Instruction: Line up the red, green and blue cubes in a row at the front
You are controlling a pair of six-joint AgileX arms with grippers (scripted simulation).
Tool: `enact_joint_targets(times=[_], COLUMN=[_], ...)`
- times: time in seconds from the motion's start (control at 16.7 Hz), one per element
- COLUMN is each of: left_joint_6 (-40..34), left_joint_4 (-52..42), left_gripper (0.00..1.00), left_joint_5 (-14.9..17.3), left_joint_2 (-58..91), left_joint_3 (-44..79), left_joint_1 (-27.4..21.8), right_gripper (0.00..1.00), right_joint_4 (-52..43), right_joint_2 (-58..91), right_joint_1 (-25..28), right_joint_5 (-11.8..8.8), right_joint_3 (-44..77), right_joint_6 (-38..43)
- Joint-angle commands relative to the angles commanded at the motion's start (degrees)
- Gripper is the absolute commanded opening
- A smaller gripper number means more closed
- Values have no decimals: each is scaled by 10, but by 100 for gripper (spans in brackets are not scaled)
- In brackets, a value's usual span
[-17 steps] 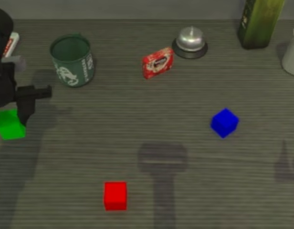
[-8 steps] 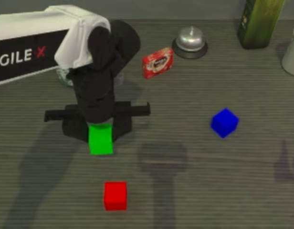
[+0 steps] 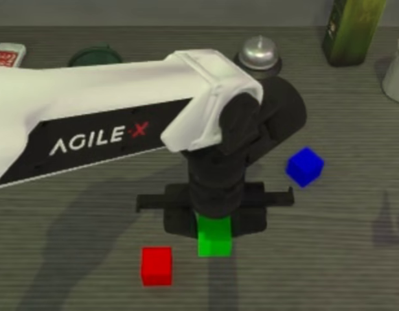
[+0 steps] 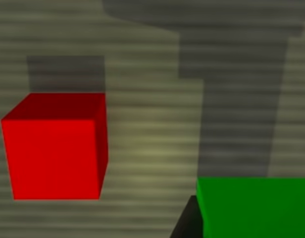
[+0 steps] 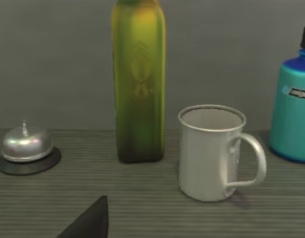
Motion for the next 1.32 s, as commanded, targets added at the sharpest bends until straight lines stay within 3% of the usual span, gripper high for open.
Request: enact_joint_targets(times=[0.36, 0.72, 1.02, 1.32], left_joint_6=[1, 1, 0, 0], left_joint_4=[11, 130, 148, 148], left_gripper=[0, 0, 0, 38], left_joint_5=[0, 1, 0, 0], left_joint_2=[4, 39, 47, 47], left_joint_3=[-10, -87, -101, -101], left_joint_1=[3, 0, -1, -1], right_gripper=[100, 100, 100, 100], right_joint_4=[0, 0, 0, 0], right_joint_2=[0, 0, 0, 0], right_joint_1=[0, 0, 0, 0], right_joint_5=[0, 0, 0, 0], right_joint_3=[0, 0, 0, 0], right_joint_6=[0, 0, 0, 0])
